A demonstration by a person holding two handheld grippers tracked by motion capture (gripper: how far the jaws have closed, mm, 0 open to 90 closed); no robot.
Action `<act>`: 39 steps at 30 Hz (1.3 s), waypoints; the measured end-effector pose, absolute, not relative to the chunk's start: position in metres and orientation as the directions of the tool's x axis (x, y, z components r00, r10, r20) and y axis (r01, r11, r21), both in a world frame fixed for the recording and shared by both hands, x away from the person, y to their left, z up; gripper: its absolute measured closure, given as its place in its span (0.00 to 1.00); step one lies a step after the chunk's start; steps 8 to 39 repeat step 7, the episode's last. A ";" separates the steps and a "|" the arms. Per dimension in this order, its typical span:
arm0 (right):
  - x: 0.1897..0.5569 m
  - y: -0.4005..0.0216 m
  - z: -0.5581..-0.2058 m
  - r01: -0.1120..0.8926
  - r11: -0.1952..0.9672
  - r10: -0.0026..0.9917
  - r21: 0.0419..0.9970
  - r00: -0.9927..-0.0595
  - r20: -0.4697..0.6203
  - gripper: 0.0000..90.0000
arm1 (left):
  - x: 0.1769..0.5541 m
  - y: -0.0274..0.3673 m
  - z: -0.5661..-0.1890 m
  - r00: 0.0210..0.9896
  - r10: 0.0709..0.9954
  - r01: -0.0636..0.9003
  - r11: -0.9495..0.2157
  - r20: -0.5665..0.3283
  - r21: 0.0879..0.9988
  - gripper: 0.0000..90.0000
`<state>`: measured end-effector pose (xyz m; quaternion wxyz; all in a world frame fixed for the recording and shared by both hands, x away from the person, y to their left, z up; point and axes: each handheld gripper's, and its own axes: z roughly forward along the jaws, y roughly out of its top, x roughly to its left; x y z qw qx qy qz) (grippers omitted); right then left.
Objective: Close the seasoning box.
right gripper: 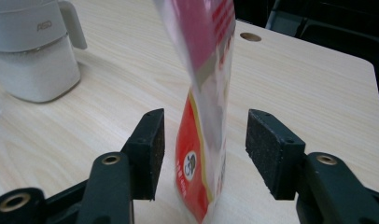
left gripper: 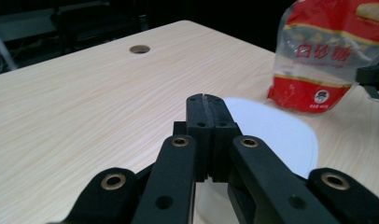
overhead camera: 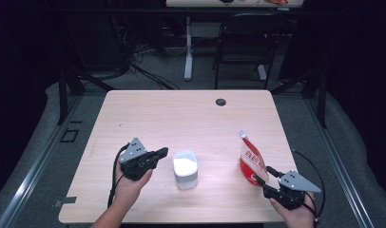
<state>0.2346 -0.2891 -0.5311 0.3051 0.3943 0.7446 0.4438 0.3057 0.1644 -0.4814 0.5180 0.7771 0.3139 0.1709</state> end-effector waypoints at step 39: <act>0.219 -0.292 -0.533 0.329 0.294 0.865 0.898 -0.491 -0.104 0.49 | 0.303 0.199 -0.496 0.700 0.711 0.363 -0.282 -0.060 0.888 0.91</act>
